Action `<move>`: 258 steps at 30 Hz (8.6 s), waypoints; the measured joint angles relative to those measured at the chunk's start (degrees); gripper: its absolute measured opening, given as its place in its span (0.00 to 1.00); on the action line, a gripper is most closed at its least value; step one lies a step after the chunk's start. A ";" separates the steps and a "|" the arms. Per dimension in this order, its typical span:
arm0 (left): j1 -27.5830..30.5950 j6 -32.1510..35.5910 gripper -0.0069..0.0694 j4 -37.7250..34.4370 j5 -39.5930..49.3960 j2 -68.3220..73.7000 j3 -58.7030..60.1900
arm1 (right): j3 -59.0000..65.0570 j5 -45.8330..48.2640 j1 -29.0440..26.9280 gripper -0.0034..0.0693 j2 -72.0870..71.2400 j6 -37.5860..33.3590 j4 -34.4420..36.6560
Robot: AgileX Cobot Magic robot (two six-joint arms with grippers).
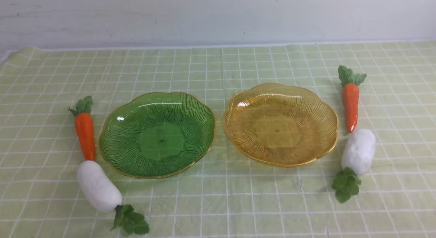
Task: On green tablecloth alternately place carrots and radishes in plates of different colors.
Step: 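Place the carrot on the yellow plate, then pick up the vegetable and place it in the green plate with the right gripper, then pick up the white radish and place it in the left plate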
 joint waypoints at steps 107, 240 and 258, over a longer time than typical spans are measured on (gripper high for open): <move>10.87 6.82 0.46 -28.15 17.52 108.01 -97.97 | -64.13 26.46 0.44 0.03 76.39 7.50 2.37; -2.22 6.41 0.87 -11.45 17.32 108.32 -79.44 | -87.41 45.25 -1.89 0.85 115.00 15.41 8.55; -2.27 -1.27 0.35 -7.13 37.74 103.84 -95.36 | -90.25 46.43 -1.77 0.71 120.16 12.77 8.14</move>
